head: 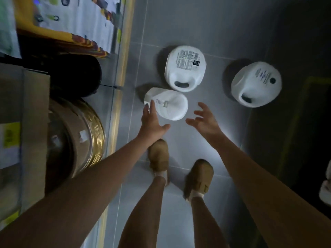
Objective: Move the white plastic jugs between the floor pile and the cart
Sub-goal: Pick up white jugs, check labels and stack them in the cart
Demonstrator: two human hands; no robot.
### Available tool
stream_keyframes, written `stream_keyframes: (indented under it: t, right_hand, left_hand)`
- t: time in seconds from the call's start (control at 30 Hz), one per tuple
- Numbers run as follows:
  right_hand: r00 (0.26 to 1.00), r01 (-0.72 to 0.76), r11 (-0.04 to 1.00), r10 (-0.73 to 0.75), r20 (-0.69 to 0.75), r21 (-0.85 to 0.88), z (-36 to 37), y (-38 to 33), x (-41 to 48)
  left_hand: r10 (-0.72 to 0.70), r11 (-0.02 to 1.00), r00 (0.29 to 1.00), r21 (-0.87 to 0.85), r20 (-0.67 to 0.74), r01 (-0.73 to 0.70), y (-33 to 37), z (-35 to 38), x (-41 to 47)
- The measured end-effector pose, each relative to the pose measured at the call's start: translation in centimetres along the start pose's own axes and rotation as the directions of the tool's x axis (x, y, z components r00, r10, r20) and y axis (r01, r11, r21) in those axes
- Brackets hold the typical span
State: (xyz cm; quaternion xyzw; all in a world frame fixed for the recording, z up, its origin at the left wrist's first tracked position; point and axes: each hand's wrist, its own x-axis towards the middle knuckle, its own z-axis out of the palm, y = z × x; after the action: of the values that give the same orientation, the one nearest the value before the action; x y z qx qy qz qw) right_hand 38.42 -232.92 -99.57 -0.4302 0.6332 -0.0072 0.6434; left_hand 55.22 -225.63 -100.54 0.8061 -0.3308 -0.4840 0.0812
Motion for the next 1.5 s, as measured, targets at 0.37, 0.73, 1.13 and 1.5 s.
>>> stream_keyframes:
  t: [0.37, 0.73, 1.13, 1.5]
  right_hand:
    - [0.980, 0.157, 0.964, -0.124, 0.158, -0.215, 3.4, 9.8, 13.7]
    - [0.889, 0.457, 0.841, -0.424, 0.173, -0.290, 6.4, 7.1, 19.3]
    - [0.791, 0.611, 0.718, -0.543, 0.282, -0.334, 7.7, 7.1, 21.5]
    - [0.833, 0.501, 0.816, -0.366, 0.414, -0.287, 3.8, 3.2, 17.1]
  left_hand:
    - [0.401, 0.817, 0.907, 0.496, -0.125, -0.293, -6.6, 5.8, 10.3]
    - [0.256, 0.967, 0.911, 0.071, -0.323, -0.246, -9.4, 2.9, 11.9]
    - [0.211, 0.954, 0.914, -0.130, -0.347, -0.270, -13.6, 3.6, 12.9]
    - [0.049, 0.956, 0.957, -0.266, -0.285, -0.128, -9.2, 1.2, 8.8]
